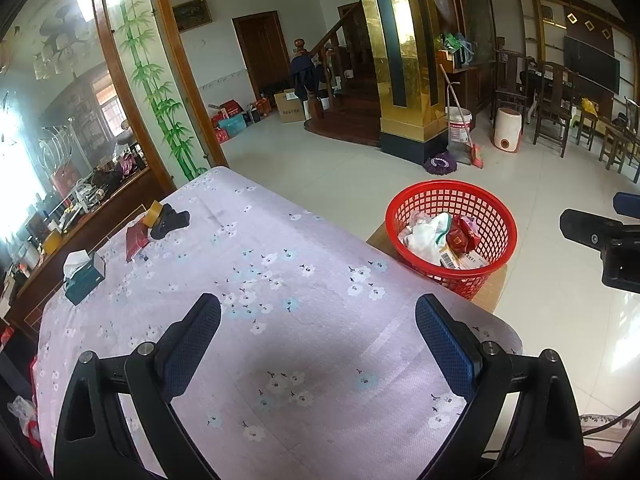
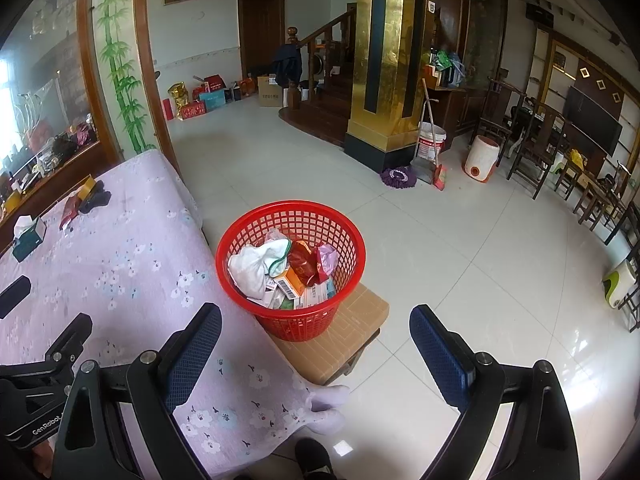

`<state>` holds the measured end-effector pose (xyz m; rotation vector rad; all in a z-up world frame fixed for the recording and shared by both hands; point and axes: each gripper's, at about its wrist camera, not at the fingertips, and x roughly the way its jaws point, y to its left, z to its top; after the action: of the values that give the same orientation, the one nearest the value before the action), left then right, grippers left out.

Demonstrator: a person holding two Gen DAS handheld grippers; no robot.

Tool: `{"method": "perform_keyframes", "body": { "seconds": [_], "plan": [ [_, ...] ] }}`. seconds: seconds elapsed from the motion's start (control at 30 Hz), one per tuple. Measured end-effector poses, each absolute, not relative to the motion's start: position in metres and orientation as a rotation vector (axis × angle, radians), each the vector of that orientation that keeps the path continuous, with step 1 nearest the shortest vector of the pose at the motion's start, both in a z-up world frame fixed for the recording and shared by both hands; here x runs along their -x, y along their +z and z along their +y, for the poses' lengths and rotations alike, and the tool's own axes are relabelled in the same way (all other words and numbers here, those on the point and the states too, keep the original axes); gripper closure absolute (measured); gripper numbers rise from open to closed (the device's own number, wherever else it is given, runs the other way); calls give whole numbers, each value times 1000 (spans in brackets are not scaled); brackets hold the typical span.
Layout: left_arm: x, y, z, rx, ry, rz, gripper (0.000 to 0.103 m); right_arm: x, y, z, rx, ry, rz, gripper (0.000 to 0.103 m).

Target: Collect trash

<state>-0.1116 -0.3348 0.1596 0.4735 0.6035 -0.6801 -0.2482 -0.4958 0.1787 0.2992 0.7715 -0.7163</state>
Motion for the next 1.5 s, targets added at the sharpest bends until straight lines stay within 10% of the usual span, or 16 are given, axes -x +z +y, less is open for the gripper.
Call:
{"method": "perform_keyframes", "body": {
  "seconds": [1.5],
  "plan": [
    [118, 157, -335, -477, -688, 605, 6, 245, 171, -498, -296, -713, 789, 6]
  ]
}}
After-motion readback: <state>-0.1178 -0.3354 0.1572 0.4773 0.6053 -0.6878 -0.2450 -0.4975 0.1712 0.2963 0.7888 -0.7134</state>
